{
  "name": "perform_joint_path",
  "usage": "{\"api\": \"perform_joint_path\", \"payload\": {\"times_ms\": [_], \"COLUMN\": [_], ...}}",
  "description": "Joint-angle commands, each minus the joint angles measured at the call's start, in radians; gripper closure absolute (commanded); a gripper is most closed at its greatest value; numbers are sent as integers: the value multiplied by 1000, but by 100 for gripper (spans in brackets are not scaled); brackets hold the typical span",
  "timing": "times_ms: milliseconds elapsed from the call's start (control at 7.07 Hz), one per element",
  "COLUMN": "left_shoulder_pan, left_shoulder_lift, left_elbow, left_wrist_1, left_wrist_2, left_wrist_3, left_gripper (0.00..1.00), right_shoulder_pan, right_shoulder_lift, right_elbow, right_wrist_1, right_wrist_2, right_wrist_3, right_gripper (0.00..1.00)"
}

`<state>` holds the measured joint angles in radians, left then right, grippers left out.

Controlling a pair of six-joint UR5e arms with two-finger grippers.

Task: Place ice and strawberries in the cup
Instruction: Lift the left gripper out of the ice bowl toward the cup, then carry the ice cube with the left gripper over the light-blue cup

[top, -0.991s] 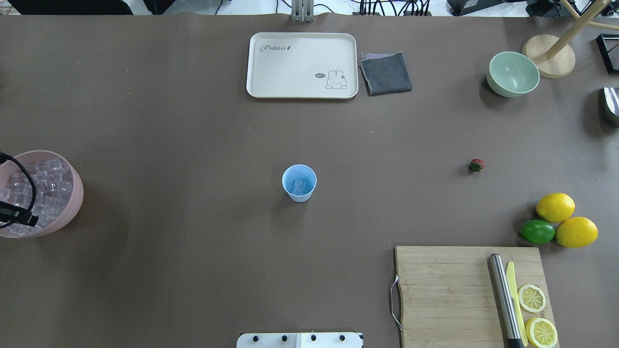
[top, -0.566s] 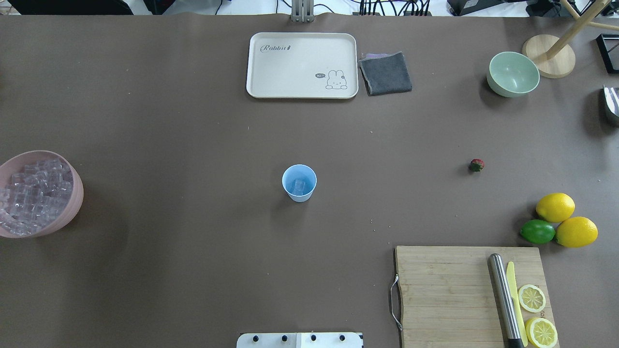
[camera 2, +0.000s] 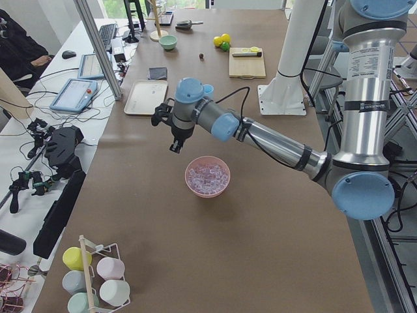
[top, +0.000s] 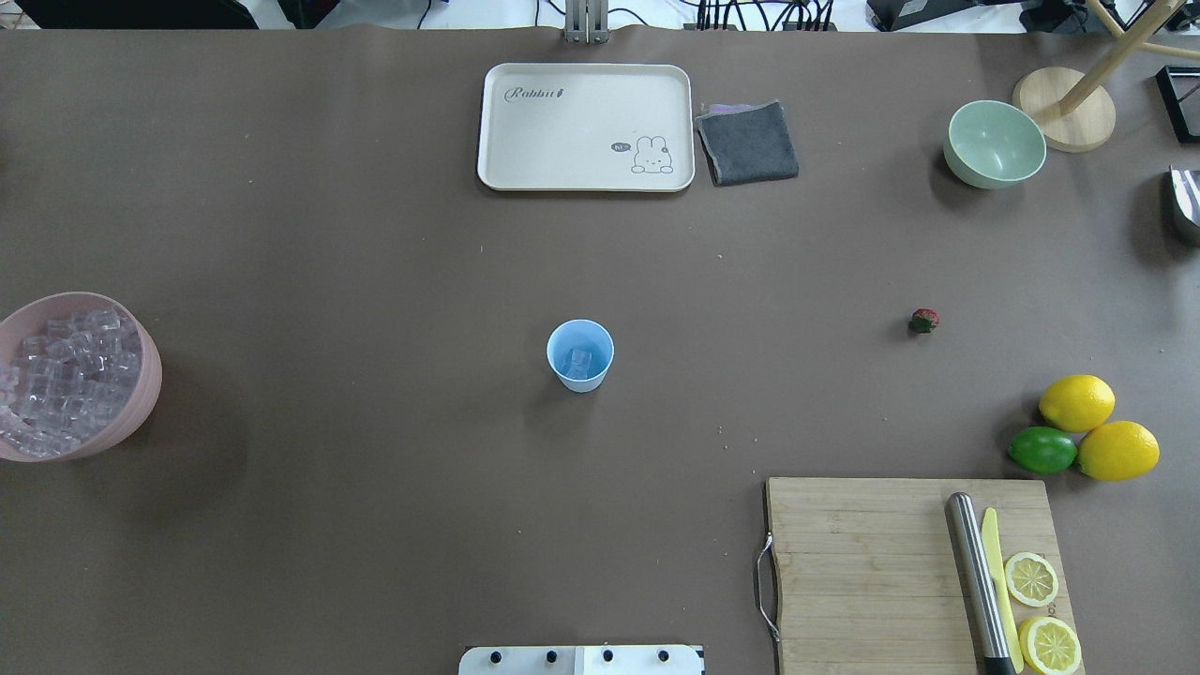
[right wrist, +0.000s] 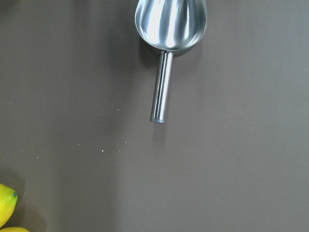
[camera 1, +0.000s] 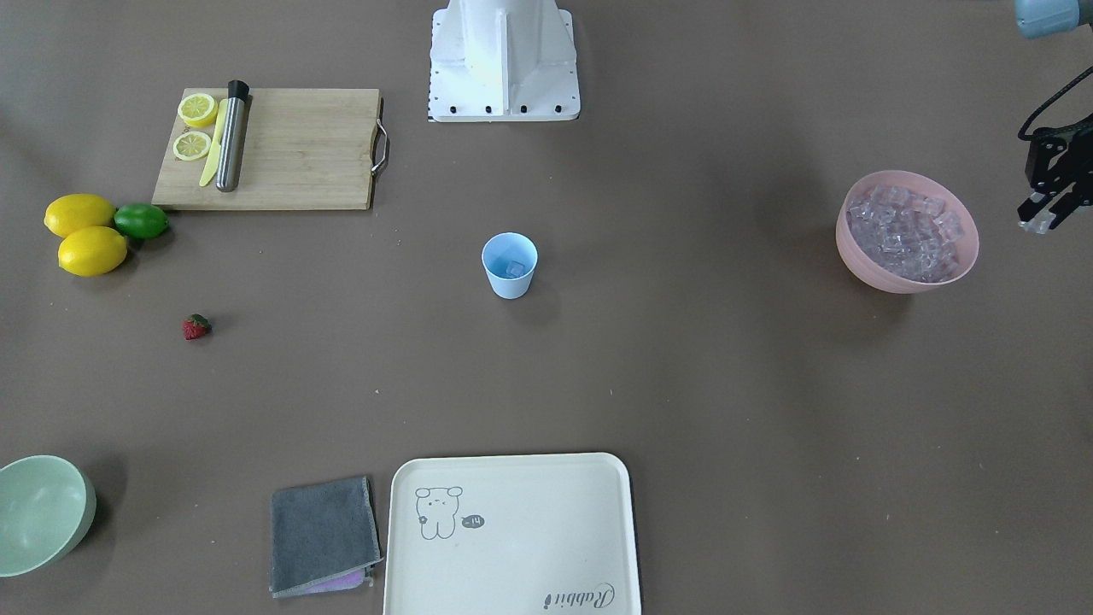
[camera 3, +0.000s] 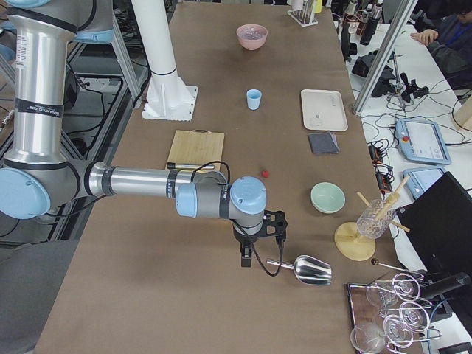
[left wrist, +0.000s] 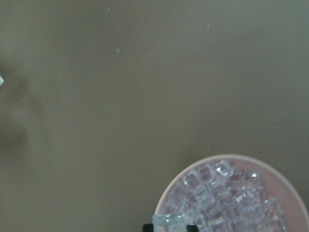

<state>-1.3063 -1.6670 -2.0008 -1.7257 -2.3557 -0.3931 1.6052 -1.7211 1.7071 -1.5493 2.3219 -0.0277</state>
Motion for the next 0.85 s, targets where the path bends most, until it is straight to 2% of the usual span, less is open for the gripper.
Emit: {"api": "perform_joint_path", "payload": {"times_ms": [0, 142, 283, 425, 566, 708], "left_shoulder_pan": [222, 316, 452, 617, 715, 734], "left_shoulder_lift": [-248, -346, -429, -500, -557, -573], "left_elbow": [-1, -3, 2, 35, 128, 201], "left_wrist_1": [17, 12, 9, -12, -73, -110], "left_wrist_2": [-5, 27, 135, 329, 457, 490], "left_wrist_3": [-356, -518, -671, -773, -809, -809], "left_gripper": [100, 100, 100, 100, 100, 100], "right_shoulder_pan": [-1, -1, -1, -1, -1, -1], "right_shoulder_lift": [2, 3, 6, 6, 9, 9], "right_elbow": [-1, -1, -1, -1, -3, -3], "right_wrist_1": [0, 0, 0, 0, 0, 0], "right_wrist_2": [1, 1, 1, 1, 1, 1], "right_wrist_3": [0, 0, 0, 0, 0, 0], "right_gripper": [0, 0, 0, 0, 0, 0]}}
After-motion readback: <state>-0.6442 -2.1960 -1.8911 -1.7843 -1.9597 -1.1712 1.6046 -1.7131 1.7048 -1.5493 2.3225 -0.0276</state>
